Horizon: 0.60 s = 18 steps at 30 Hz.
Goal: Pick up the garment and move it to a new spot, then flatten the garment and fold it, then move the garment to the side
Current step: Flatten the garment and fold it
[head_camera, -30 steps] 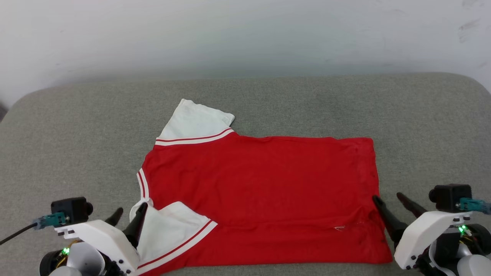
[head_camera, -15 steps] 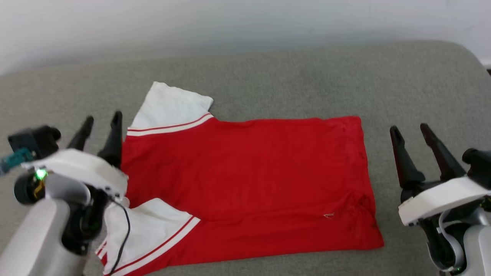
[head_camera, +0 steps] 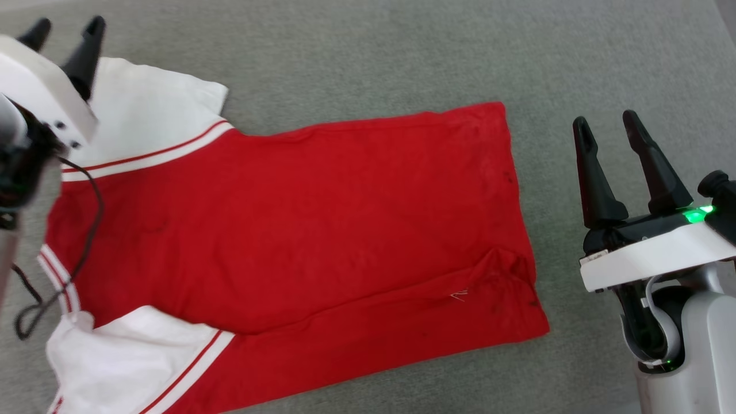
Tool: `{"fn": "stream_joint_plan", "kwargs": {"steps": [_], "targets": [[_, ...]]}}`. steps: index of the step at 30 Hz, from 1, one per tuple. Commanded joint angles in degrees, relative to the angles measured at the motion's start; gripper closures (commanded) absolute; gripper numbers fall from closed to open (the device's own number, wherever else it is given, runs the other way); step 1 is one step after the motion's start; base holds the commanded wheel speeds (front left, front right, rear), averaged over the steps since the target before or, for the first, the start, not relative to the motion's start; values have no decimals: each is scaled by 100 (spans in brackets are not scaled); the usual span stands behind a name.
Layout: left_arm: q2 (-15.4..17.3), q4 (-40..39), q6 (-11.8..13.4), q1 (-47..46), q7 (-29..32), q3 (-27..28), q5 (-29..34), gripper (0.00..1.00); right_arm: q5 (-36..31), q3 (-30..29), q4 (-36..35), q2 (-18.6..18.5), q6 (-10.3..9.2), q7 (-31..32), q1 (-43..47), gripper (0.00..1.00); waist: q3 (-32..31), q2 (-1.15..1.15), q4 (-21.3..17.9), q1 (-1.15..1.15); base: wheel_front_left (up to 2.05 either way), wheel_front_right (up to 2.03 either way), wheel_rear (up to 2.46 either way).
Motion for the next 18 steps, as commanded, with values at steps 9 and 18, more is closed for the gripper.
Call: {"fn": "stream_joint_plan", "kwargs": {"steps": [9,18], "targets": [[813,422,-190,-1066,2059,-299,-92,0,89,76,-24,117,-2,-204,-145,0,772,0,-662,-1,0,0,0],[1188,721,135,-1024,3570,-405,-428,0,287,216,174,140,-2,-340,-156,0,1076,0,-858,-1,0,0,0]]}}
